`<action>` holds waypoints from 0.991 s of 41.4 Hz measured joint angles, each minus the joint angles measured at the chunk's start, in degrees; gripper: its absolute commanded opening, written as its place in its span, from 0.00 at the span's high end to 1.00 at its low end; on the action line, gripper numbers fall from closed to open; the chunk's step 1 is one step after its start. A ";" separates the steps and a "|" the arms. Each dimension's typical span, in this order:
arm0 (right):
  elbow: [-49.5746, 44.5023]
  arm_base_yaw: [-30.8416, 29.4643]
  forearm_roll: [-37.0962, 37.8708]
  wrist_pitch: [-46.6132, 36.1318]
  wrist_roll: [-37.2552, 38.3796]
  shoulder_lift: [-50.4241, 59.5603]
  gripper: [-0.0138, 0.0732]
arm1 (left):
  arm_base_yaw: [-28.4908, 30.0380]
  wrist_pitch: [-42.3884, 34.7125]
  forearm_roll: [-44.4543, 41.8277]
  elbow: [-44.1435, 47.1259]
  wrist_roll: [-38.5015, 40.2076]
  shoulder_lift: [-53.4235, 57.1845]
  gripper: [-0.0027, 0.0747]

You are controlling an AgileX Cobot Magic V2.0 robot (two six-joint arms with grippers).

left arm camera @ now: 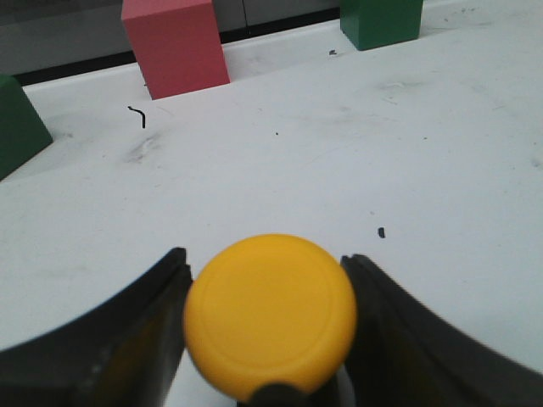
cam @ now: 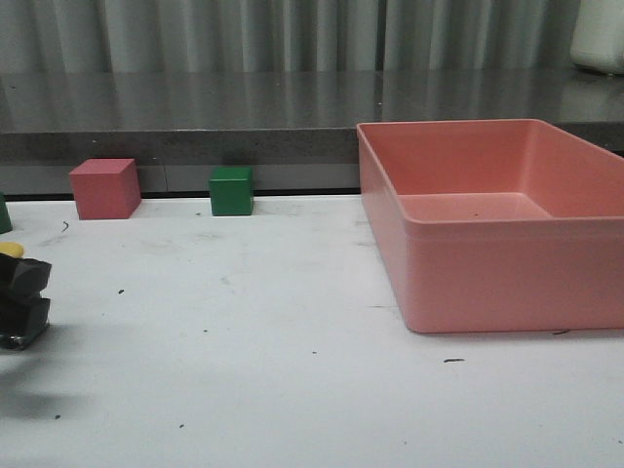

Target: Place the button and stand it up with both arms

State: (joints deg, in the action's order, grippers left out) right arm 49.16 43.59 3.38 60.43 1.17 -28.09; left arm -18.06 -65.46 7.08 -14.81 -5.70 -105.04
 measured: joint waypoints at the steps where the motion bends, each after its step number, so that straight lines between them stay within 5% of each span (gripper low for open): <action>1: 0.00 0.00 0.00 0.00 0.00 0.00 0.30 | 0.00 0.00 0.00 0.00 0.00 0.00 0.36; 24: 0.00 0.00 0.00 0.00 0.00 0.00 0.30 | -4.73 1.68 1.85 6.89 0.00 11.56 0.33; 34: 0.00 0.00 0.00 0.00 0.00 0.00 0.30 | -4.96 24.01 3.72 5.57 0.00 30.03 0.33; 41: 0.00 0.00 0.00 0.00 0.00 0.00 0.30 | -4.96 51.47 3.72 -2.95 0.00 43.75 0.33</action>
State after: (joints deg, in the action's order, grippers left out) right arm 49.16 43.59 3.38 60.43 1.17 -28.09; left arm -23.03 -14.00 10.80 -17.75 -5.70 -61.29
